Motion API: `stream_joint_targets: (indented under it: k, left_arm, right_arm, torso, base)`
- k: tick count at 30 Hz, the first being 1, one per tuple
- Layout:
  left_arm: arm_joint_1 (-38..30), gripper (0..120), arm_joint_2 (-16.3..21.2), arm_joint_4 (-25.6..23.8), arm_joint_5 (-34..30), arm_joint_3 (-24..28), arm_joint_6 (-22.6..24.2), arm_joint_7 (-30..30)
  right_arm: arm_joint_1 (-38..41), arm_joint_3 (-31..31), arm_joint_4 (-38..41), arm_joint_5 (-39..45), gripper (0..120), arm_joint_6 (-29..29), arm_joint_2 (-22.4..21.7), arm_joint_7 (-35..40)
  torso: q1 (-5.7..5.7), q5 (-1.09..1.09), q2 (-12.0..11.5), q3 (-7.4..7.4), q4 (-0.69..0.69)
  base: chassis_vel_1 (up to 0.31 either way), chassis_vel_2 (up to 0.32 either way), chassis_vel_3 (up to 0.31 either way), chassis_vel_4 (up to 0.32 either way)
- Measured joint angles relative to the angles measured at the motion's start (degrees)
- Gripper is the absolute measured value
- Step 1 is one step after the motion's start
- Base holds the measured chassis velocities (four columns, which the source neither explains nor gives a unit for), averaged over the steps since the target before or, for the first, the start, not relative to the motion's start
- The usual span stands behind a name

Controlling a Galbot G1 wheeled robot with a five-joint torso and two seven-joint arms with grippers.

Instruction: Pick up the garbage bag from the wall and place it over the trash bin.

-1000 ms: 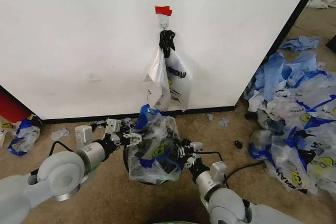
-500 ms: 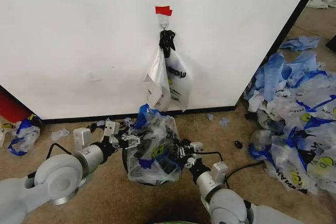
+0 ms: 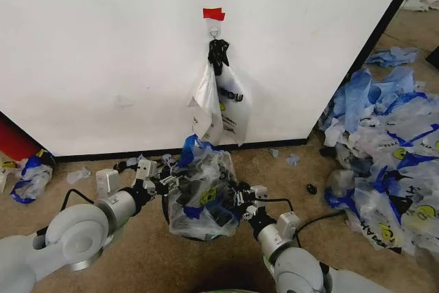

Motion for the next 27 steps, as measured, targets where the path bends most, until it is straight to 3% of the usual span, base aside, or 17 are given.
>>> stream_joint_targets:
  k: [10,27]
  left_arm:
    - [0.2,0,-0.4,0.1,0.4,0.0,-0.2,0.1]
    - [1.7,0,-0.9,1.2,2.2,-0.2,-0.9,0.5]
  right_arm:
    - [0.1,-0.1,-0.2,-0.1,0,0.0,0.2,0.0]
    - [-1.1,2.2,1.1,1.3,0,1.1,-0.3,-1.5]
  torso:
    - [0.0,0.01,0.0,0.0,0.02]
    - [0.0,-0.01,0.0,0.0,0.0]
  base:
    - [0.0,0.0,0.0,0.0]
    - [0.0,0.0,0.0,0.0]
